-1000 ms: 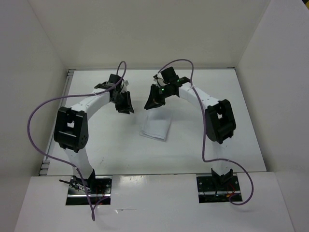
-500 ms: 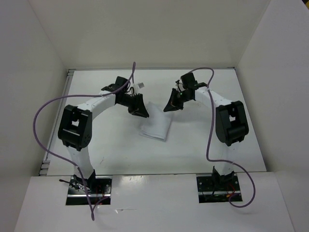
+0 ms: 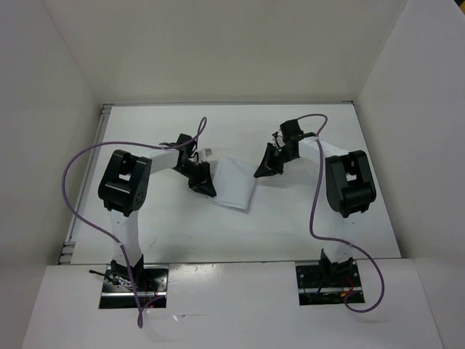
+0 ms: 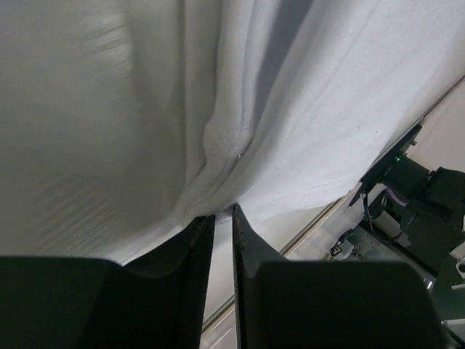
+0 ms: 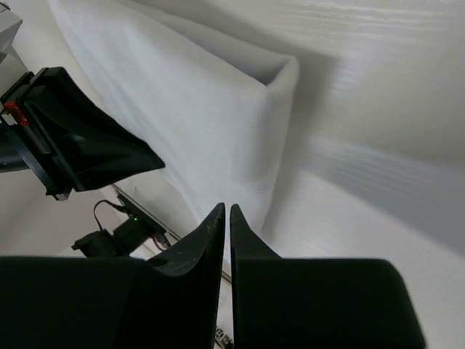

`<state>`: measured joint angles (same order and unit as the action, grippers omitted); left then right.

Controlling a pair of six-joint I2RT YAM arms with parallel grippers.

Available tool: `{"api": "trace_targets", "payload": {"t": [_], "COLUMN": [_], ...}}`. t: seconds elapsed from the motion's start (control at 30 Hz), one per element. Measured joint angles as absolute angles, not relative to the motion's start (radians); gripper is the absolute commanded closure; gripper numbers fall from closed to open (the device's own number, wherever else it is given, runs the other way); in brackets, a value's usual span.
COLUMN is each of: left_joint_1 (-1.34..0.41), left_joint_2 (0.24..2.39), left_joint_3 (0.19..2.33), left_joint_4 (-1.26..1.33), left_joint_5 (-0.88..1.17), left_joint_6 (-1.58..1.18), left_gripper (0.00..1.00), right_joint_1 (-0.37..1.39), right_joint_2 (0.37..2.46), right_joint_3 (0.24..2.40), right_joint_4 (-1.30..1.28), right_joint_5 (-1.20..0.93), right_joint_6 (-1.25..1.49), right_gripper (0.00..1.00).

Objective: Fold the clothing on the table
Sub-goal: Fold the skirt

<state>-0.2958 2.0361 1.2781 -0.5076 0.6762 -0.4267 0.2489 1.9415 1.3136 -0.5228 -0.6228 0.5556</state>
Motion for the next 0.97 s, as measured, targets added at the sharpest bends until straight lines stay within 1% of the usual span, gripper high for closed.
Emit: {"api": "trace_targets", "payload": {"t": [0.07,0.1,0.2,0.23,0.27,0.37,0.4,0.43,0.5,0.53,0.57,0.63,0.67,0.7,0.73,0.77,0.8,0.83,0.87,0.9,0.97], "left_joint_1": [-0.296,-0.296,-0.297,-0.298,-0.298,-0.295,-0.295,-0.294,-0.292,-0.291,-0.291,-0.292,-0.295,-0.299,-0.302,-0.306,-0.310,-0.316,-0.324,-0.337,-0.371], "left_joint_2": [2.033,2.033,2.018,1.996,1.969,1.829,1.771,1.697,1.559,1.495,1.441,1.370,1.346,1.329,1.310,1.286,1.259,1.225,1.185,1.149,1.084], "left_joint_3": [1.278,1.278,1.272,1.258,1.242,1.153,1.122,1.083,1.016,0.987,0.967,0.941,0.931,0.922,0.907,0.887,0.863,0.834,0.805,0.779,0.740], "left_joint_4": [-0.513,-0.513,-0.508,-0.498,-0.488,-0.442,-0.429,-0.403,-0.356,-0.337,-0.323,-0.295,-0.279,-0.266,-0.250,-0.238,-0.227,-0.211,-0.200,-0.190,-0.177], "left_joint_5": [0.663,0.658,0.656,0.643,0.625,0.561,0.545,0.528,0.504,0.491,0.477,0.456,0.443,0.429,0.412,0.397,0.387,0.377,0.364,0.352,0.327], "left_joint_6": [-0.434,-0.440,-0.453,-0.453,-0.453,-0.474,-0.483,-0.501,-0.529,-0.548,-0.563,-0.600,-0.615,-0.633,-0.655,-0.670,-0.689,-0.712,-0.729,-0.747,-0.788], "left_gripper": [0.76,0.76,0.62,0.58,0.54,0.48,0.44,0.41,0.37,0.33,0.31,0.25,0.20,0.17,0.13,0.08,0.07,0.05,0.04,0.00,0.00], "right_joint_1": [0.228,0.218,0.184,0.173,0.167,0.145,0.141,0.136,0.126,0.121,0.114,0.099,0.093,0.088,0.086,0.084,0.082,0.082,0.081,0.081,0.080], "right_joint_2": [1.918,1.901,1.818,1.781,1.744,1.618,1.574,1.531,1.460,1.431,1.409,1.377,1.364,1.353,1.343,1.328,1.311,1.287,1.259,1.221,1.156], "right_joint_3": [1.289,1.280,1.240,1.226,1.214,1.168,1.147,1.124,1.088,1.069,1.053,1.023,1.008,0.996,0.984,0.969,0.956,0.937,0.917,0.893,0.854], "right_joint_4": [-0.524,-0.524,-0.523,-0.522,-0.523,-0.518,-0.515,-0.514,-0.514,-0.516,-0.516,-0.517,-0.519,-0.522,-0.522,-0.522,-0.522,-0.520,-0.519,-0.508,-0.494], "right_joint_5": [-0.616,-0.612,-0.587,-0.571,-0.553,-0.496,-0.483,-0.475,-0.466,-0.462,-0.460,-0.456,-0.454,-0.452,-0.451,-0.450,-0.450,-0.448,-0.448,-0.448,-0.448], "right_joint_6": [0.555,0.555,0.552,0.552,0.554,0.550,0.549,0.549,0.546,0.545,0.542,0.537,0.534,0.534,0.532,0.529,0.535,0.532,0.532,0.529,0.530], "right_gripper": [0.88,0.86,0.74,0.67,0.65,0.57,0.56,0.54,0.53,0.53,0.52,0.50,0.46,0.44,0.39,0.22,0.11,0.02,0.00,0.00,0.00]}}
